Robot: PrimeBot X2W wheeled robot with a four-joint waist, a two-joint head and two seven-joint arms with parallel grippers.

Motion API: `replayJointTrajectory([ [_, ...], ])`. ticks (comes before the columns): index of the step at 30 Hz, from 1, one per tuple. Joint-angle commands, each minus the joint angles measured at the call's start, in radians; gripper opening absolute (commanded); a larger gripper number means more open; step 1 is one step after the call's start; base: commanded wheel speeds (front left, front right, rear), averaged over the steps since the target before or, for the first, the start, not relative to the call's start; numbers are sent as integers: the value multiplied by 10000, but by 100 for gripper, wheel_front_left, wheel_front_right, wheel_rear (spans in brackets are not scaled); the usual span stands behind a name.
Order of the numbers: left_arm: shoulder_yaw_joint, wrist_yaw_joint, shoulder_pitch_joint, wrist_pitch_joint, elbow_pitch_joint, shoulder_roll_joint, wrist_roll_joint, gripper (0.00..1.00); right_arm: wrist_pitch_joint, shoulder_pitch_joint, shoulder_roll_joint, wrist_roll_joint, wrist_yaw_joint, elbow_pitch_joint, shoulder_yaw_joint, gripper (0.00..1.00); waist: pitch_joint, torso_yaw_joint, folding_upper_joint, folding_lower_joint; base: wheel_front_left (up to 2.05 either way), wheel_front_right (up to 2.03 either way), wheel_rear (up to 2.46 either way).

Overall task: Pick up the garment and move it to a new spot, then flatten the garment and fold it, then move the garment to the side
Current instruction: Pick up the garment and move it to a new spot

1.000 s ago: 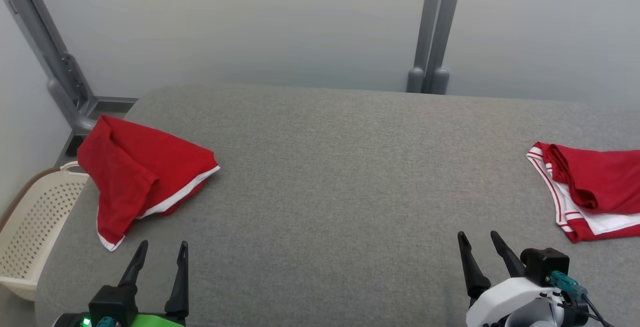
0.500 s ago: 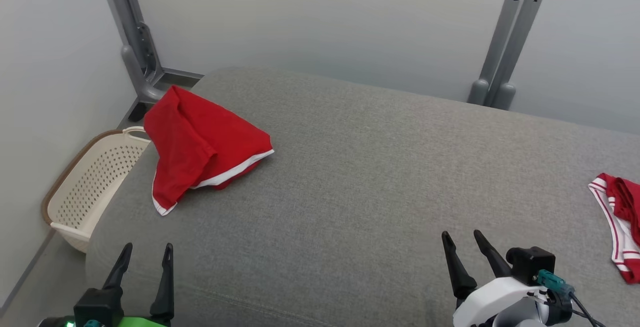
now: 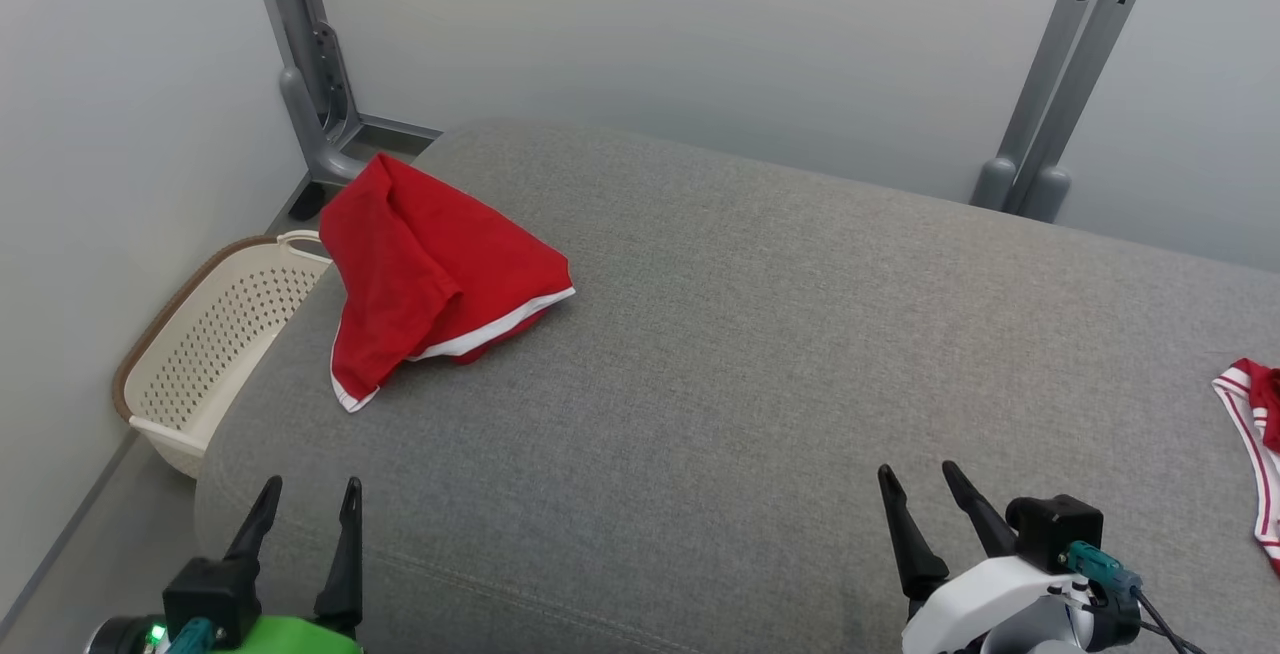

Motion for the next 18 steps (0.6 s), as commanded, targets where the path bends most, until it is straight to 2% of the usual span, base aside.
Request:
replayJointTrajectory([
  [1,-72,-82,-449,132,160,-12,-72,100,-53,-24,-35,-114,-15,-52,0,100,28,-17,0,0,0,0,0],
  [4,-262,-179,-956,433,572,8,-99,100,30,6,-35,-240,-15,-134,19,100,84,-51,0,0,0,0,0],
  [8,-537,-311,-2395,1583,1869,-104,-406,100,387,45,-34,-584,-15,-518,50,100,340,-240,0,0,0,0,0],
  [13,-480,-367,-4468,2774,3449,-176,-778,100,1100,-224,-40,-1221,-15,-1604,66,100,1282,-835,0,0,0,0,0],
  [18,-343,-229,-6342,4182,4735,-204,-1145,100,1877,-205,-37,-1718,-15,-2827,-6,100,2237,-1279,0,0,0,0,0],
])
